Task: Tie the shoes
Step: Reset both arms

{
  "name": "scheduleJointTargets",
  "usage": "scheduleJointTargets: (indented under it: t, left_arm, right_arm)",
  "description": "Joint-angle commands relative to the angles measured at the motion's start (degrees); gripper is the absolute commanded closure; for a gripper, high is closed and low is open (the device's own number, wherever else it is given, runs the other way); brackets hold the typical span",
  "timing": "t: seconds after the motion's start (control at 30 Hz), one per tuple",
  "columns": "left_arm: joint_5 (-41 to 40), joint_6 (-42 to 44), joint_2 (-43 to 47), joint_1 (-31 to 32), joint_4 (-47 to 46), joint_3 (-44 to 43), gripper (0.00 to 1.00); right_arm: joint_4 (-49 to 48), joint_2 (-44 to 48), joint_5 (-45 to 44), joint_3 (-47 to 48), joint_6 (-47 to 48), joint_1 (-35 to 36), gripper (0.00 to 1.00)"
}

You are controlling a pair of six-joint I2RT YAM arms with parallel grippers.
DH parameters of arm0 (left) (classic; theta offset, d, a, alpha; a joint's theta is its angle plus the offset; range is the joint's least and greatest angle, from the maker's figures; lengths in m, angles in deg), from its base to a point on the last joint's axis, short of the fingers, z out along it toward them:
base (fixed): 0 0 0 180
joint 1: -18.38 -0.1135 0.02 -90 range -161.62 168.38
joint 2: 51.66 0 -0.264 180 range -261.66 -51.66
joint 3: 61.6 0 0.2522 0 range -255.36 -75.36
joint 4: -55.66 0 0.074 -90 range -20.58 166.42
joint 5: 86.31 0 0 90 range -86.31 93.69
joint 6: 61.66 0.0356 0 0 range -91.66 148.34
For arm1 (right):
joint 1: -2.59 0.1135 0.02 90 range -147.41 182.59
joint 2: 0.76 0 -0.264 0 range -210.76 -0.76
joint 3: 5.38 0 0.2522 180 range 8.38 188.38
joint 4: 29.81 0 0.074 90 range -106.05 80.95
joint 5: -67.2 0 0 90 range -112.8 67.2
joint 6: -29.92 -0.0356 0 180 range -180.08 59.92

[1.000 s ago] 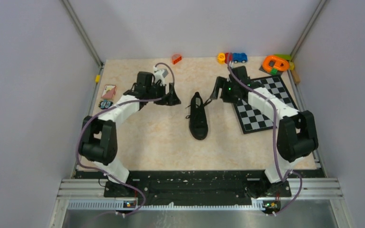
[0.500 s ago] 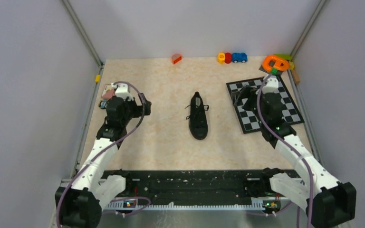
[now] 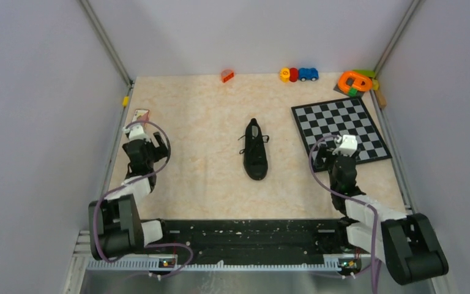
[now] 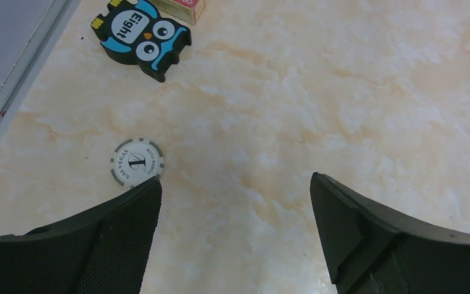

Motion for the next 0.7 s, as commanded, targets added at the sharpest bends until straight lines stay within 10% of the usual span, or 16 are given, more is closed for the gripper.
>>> scheduleJointTargets:
  t: [0.0, 0.27, 0.5, 0.67]
  left_arm:
    - [0.65, 0.16, -7.82, -2.27, -22.54, 1.98, 0.07]
    - [14.90, 2.14, -12.37, -2.13, -31.04, 2.48, 0.20]
    - [3.69, 5.44, -17.35, 3.79, -45.63, 7.37, 0.19]
    - [3.71, 6.16, -15.00, 4.37, -37.53, 5.46, 0.07]
  right_arm:
    - [-22.28, -7.51, -0.83, -3.86, 4.87, -4.05, 0.15]
    - [-37.14, -25.45, 5.53, -1.54, 3.59, -9.21, 0.11]
    - [-36.66, -26.82, 6.35, -0.14, 5.81, -8.24, 0.05]
    - [-35.13, -26.79, 10.17, 0.71, 6.48, -8.59, 0.04]
